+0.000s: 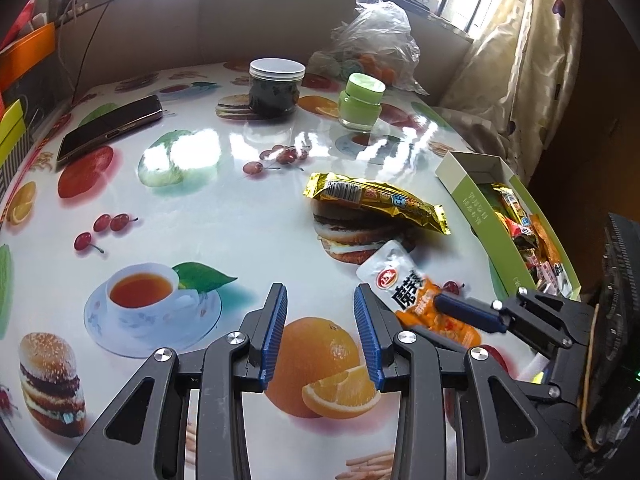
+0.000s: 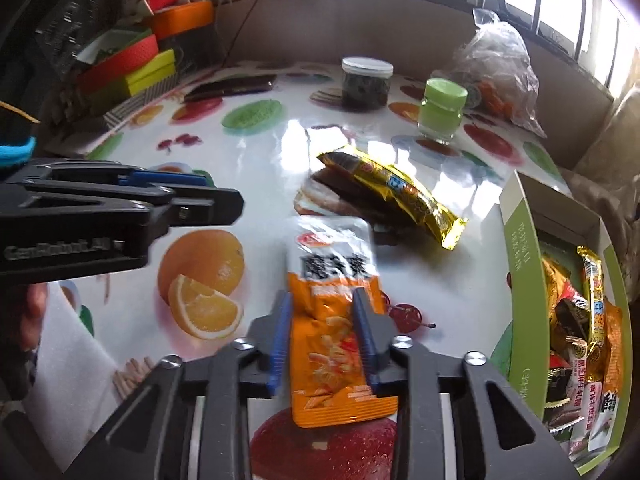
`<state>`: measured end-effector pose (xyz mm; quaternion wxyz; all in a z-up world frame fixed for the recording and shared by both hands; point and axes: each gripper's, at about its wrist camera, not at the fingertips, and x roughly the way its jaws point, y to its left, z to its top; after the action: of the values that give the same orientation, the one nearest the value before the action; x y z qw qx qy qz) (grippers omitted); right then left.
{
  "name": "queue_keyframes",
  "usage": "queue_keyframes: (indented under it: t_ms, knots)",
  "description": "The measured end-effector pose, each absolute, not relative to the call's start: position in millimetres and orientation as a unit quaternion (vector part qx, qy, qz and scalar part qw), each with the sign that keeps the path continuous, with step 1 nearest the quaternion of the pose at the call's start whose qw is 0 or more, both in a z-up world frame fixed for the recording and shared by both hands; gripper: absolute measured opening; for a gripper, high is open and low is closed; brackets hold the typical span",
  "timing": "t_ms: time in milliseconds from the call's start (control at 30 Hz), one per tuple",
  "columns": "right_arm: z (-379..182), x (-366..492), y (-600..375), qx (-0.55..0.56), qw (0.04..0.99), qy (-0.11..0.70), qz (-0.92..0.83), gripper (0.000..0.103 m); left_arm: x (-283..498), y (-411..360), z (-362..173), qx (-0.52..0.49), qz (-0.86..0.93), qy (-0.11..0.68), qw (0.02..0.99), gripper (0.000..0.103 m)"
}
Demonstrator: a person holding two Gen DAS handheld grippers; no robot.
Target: Organize snacks
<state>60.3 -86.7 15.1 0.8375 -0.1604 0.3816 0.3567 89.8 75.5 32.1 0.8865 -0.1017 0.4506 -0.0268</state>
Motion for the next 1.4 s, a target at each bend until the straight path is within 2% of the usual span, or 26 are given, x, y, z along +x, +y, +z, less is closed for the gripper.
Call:
queue_keyframes:
  t_ms: [233, 333, 400, 433, 500, 567, 733, 800, 833, 867, 933, 1000, 1100, 1400]
  knots:
    - [14.9, 67.0, -100.2, -0.111, 0.835, 0.400, 0.361, 0.002, 93.6, 74.3, 31.8, -0.097, -0.027, 0.452, 0.887, 0.036]
    - [18.3, 74.3, -110.7, -0.081, 0.840, 0.410, 0.346, 0.019, 93.9, 74.0, 30.2, -0.098, -0.028, 0.454, 0.885, 0.036]
    - [19.4, 77.6, -119.0, -0.073, 0.849, 0.410, 0.324, 0.040, 94.0, 73.2, 29.7, -0.098, -0.029, 0.454, 0.885, 0.036]
    - [18.9, 78.8, -122.0, -0.072, 0.853, 0.410, 0.315, 0.045, 94.2, 73.1, 29.2, -0.098, -0.030, 0.455, 0.885, 0.036]
    - [15.0, 83.0, -124.6, -0.066, 0.852, 0.420, 0.306, 0.061, 95.0, 73.1, 28.5, -0.097, -0.030, 0.456, 0.884, 0.036]
    - [10.5, 85.8, -122.0, -0.066, 0.848, 0.429, 0.304, 0.063, 96.0, 73.1, 27.3, -0.099, -0.030, 0.457, 0.884, 0.036]
    - [7.1, 77.6, -103.4, -0.137, 0.850, 0.419, 0.290, 0.064, 98.6, 70.4, 26.3, -0.094, -0.033, 0.460, 0.882, 0.036]
    - [6.8, 78.3, -105.4, -0.127, 0.849, 0.422, 0.292, 0.063, 101.1, 70.4, 27.2, -0.092, -0.035, 0.459, 0.883, 0.036]
    - [7.0, 78.1, -106.9, -0.129, 0.852, 0.419, 0.287, 0.060, 102.5, 70.5, 27.8, -0.091, -0.035, 0.459, 0.883, 0.036]
    - [7.6, 78.2, -108.2, -0.126, 0.853, 0.417, 0.286, 0.049, 104.3, 70.3, 28.6, -0.088, -0.035, 0.458, 0.884, 0.036]
    - [7.5, 78.5, -110.7, -0.125, 0.854, 0.417, 0.286, 0.046, 108.1, 69.5, 30.2, -0.081, -0.037, 0.458, 0.885, 0.036]
    - [8.1, 78.3, -111.1, -0.125, 0.853, 0.416, 0.289, 0.038, 111.8, 68.5, 32.3, -0.071, -0.038, 0.457, 0.886, 0.036]
    - [8.5, 77.5, -112.3, -0.120, 0.854, 0.414, 0.290, 0.034, 119.7, 65.2, 36.8, -0.056, -0.047, 0.454, 0.888, 0.036]
    - [9.9, 78.8, -121.9, -0.097, 0.852, 0.422, 0.295, 0.031, 155.0, 50.5, 45.3, 0.003, -0.092, 0.448, 0.889, 0.036]
